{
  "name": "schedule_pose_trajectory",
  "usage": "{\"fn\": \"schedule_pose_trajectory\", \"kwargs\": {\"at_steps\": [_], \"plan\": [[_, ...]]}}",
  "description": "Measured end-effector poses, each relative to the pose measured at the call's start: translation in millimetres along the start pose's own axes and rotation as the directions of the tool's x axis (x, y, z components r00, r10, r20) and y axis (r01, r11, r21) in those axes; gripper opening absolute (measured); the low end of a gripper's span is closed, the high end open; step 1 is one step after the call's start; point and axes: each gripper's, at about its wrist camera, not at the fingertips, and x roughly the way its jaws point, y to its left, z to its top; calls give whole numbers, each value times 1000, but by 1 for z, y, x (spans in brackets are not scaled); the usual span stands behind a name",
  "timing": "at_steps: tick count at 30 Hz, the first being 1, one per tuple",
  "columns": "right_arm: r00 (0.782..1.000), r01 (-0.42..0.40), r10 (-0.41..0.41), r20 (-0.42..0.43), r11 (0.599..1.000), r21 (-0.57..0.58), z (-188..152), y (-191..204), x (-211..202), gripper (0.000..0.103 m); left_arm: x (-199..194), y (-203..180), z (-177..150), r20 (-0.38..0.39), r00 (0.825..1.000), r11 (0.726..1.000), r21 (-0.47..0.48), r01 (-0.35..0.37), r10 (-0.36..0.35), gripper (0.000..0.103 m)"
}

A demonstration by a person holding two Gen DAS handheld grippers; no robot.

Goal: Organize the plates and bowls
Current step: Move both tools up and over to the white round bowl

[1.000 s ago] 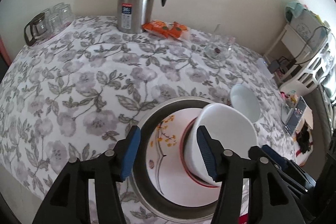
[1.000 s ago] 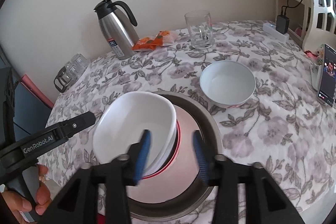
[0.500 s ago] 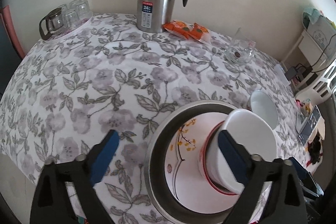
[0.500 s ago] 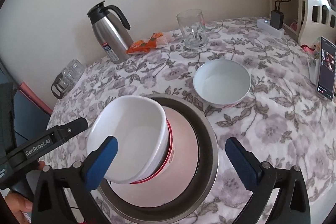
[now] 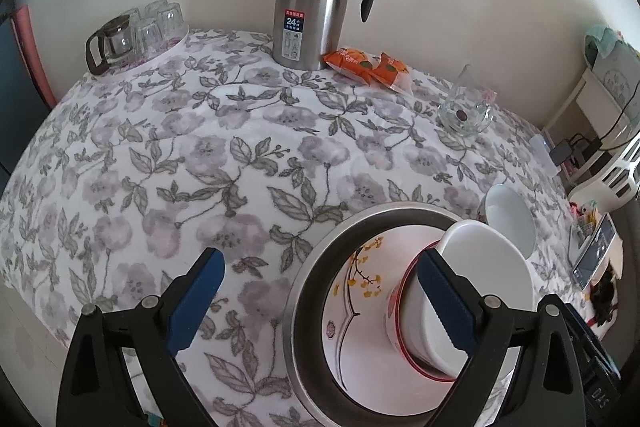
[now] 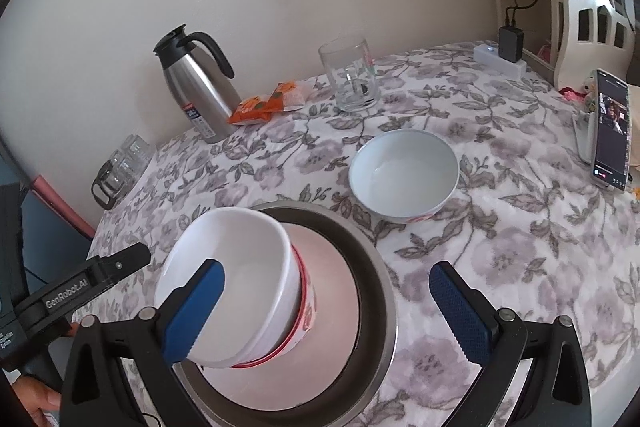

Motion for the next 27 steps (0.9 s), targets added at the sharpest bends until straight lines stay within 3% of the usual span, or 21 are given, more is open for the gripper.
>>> {"fn": "schedule_pose_trajectory", "kwargs": {"at_steps": [8, 12, 17, 21, 27], "plan": [[999, 28, -28, 17, 999, 24, 8, -10, -2, 103, -8, 5, 7, 63, 998, 1000, -9, 17, -16, 97], [1000, 0, -1, 7, 997, 73, 17, -21, 1, 103, -10, 1, 17, 52, 998, 999, 5, 42, -42, 97], [1000, -7, 6, 9, 991, 135, 27, -40, 4, 103, -20, -25, 38, 64, 998, 993, 120, -9, 2, 97], [1000, 21, -25, 11, 967, 256, 37, -80, 9, 103, -32, -55, 57, 65, 998, 966, 255, -38, 22, 97], [998, 69, -67, -20, 916, 396, 39, -135, 22, 103, -43, -99, 78, -1, 999, 960, 277, 45, -47, 97]]}}
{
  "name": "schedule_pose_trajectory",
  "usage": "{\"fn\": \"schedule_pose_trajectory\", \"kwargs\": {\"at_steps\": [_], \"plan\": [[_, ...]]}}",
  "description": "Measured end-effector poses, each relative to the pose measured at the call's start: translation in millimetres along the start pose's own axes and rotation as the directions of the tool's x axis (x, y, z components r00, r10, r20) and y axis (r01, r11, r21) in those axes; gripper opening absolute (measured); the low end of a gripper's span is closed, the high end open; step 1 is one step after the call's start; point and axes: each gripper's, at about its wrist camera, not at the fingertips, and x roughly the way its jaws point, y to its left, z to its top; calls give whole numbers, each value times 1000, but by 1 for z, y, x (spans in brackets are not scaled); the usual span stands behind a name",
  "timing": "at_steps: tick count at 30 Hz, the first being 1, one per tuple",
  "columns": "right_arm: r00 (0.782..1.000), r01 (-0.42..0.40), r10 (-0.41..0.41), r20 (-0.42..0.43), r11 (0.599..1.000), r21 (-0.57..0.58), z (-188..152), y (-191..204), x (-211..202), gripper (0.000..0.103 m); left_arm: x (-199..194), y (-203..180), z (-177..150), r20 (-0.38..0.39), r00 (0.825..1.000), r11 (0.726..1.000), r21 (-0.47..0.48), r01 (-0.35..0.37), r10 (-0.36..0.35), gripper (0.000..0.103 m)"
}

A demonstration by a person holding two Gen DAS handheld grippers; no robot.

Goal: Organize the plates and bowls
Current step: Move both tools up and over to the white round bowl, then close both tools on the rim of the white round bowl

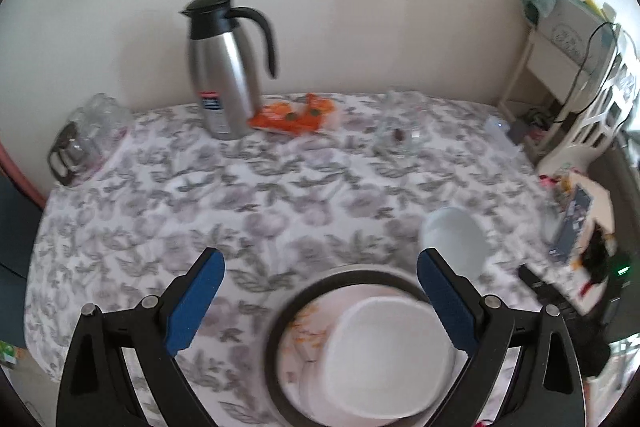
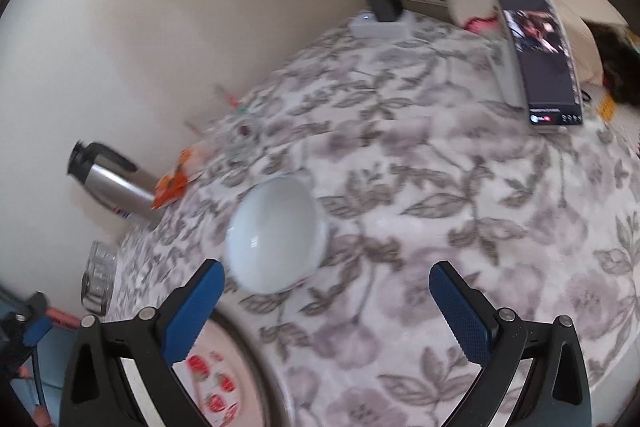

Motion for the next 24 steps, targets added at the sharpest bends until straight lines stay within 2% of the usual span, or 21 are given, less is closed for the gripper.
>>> {"fn": "schedule_pose_trajectory", "kwargs": {"at_steps": [3, 8, 11, 14, 15, 17, 19, 20, 24], "plan": [[1000, -4, 4, -11, 1000, 13, 7, -9, 9, 103, 8, -28, 7, -34, 998, 999, 11, 49, -49, 97], [999, -12, 12, -38, 1000, 1, 10, -13, 23, 99, 49, -63, 5, -173, 979, 994, -39, 102, -108, 97], [999, -19, 17, -46, 999, -33, 12, -9, 29, 92, 70, -82, 4, -218, 972, 996, -42, 82, -89, 94], [997, -36, 33, -63, 999, -41, 13, -7, 36, 86, 88, -100, 7, -257, 963, 997, -28, 72, -77, 85], [997, -41, 38, -74, 998, -44, 13, -7, 40, 82, 93, -103, 8, -266, 961, 998, -19, 68, -70, 84], [995, -44, 39, -89, 998, -54, 12, -5, 47, 76, 103, -110, 9, -280, 959, 999, -7, 45, -45, 76], [994, -52, 46, -100, 997, -56, 11, -4, 53, 63, 114, -112, 12, -301, 953, 999, -24, 39, -44, 70], [993, -61, 55, -108, 997, -54, 11, -4, 55, 61, 119, -111, 14, -311, 949, 998, -40, 38, -48, 67], [986, -89, 84, -143, 995, -34, 10, -5, 67, 46, 140, -115, 17, -339, 940, 998, -57, 2, -21, 62]]}}
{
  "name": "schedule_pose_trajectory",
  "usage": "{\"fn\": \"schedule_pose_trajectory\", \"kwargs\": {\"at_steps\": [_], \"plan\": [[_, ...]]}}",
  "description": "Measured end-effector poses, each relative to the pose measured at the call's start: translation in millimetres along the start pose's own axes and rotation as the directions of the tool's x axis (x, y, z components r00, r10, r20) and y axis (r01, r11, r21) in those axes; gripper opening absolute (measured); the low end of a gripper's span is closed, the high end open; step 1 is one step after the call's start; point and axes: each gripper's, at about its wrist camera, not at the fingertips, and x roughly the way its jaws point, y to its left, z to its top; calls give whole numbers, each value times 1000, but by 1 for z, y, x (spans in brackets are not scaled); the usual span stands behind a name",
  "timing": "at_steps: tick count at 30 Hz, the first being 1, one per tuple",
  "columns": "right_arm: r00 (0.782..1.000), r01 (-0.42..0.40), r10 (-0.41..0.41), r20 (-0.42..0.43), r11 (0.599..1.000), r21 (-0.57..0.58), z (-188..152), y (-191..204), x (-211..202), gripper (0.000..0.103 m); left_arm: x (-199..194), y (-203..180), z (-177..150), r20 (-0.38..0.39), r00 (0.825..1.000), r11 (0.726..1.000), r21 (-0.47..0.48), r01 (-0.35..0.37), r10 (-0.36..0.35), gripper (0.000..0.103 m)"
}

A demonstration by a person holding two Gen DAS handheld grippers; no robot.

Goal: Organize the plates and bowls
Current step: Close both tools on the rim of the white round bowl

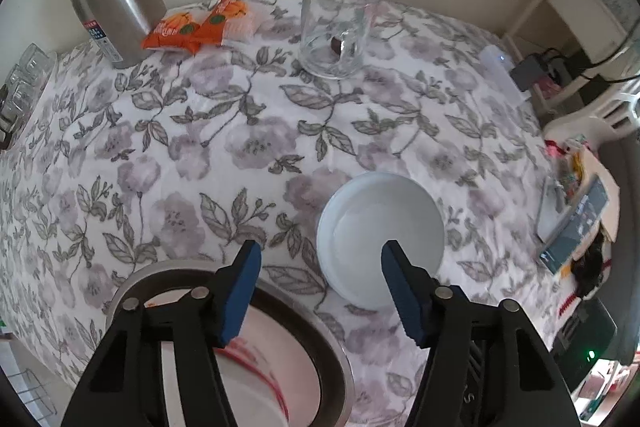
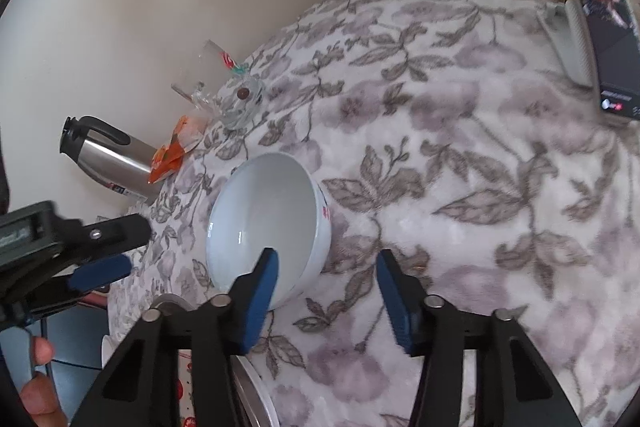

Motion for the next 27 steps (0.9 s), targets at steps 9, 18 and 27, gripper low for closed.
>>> {"fn": "schedule_pose_trajectory", "kwargs": {"at_steps": [9, 18, 27], "plan": [[998, -43, 44, -38, 999, 34, 3, -9, 13, 34, 33, -10, 9, -46, 999, 1000, -16, -27, 26, 54], [998, -42, 45, -48, 997, 61, 5, -19, 15, 30, 56, -15, 12, -70, 997, 999, -33, -42, 39, 48], [995, -73, 75, -60, 996, 42, 4, -15, 18, 16, 62, -19, 10, -64, 998, 999, -23, -30, 28, 20]]}}
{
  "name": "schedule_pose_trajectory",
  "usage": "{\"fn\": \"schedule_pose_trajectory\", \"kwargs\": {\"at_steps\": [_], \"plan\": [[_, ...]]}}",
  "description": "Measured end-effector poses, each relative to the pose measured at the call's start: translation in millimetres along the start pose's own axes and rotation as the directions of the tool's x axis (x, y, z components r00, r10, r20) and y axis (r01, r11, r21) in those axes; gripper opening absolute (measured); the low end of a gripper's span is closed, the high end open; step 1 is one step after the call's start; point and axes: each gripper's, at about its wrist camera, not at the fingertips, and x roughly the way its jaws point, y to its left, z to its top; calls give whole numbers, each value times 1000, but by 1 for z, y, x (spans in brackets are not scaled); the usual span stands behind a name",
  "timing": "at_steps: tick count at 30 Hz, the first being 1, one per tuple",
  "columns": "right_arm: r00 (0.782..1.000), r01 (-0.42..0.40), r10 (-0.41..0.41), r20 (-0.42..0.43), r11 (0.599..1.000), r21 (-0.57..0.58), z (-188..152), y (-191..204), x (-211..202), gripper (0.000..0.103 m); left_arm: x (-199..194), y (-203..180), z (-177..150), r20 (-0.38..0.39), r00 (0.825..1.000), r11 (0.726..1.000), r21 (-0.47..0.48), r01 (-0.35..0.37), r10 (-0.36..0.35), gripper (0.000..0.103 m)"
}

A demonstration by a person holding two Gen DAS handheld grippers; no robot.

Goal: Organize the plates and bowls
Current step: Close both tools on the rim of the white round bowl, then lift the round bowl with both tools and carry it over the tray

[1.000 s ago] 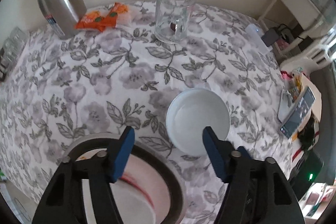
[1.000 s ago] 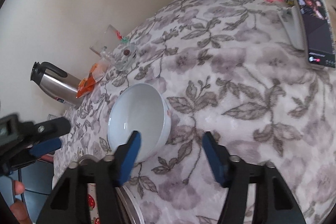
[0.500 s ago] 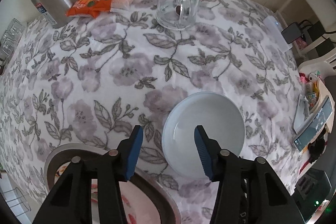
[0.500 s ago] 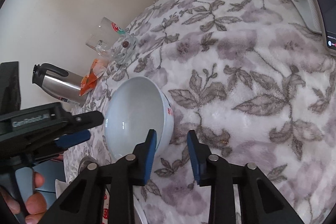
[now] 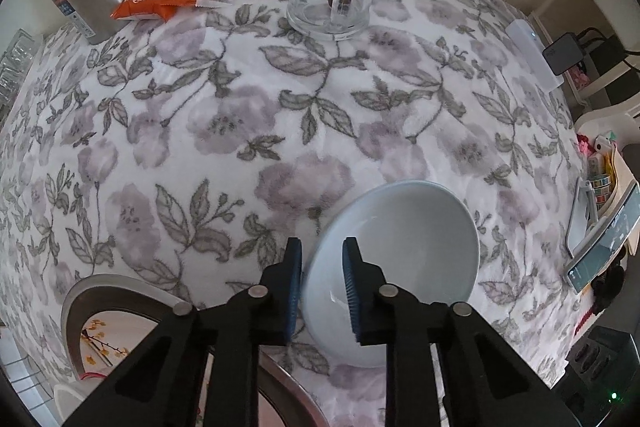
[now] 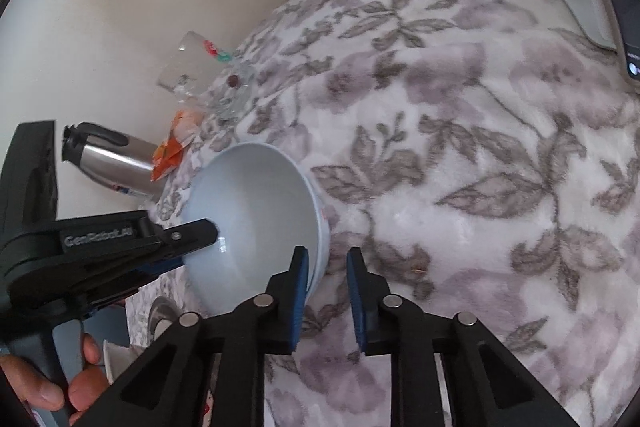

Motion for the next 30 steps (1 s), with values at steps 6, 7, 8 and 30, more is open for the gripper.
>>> {"fn": "schedule_pose_trajectory", "kwargs": {"at_steps": [6, 7, 8, 30], "plan": [[1000, 1, -1, 2, 1000, -24, -1, 4, 1, 12, 0, 2, 0, 16, 1000, 1000, 5, -4, 4, 12], [1000, 3, -3, 2, 1000, -27, -1, 4, 1, 13, -1, 2, -1, 19, 1000, 1000, 6, -2, 1, 12], [1000, 1, -1, 3, 1000, -27, -1, 4, 1, 13, -2, 2, -1, 22, 1000, 1000, 8, 2, -2, 12], [995, 56, -41, 88, 982, -180, -14, 45, -60, 13, -62, 19, -31, 123, 982, 989, 39, 140, -143, 12]]}}
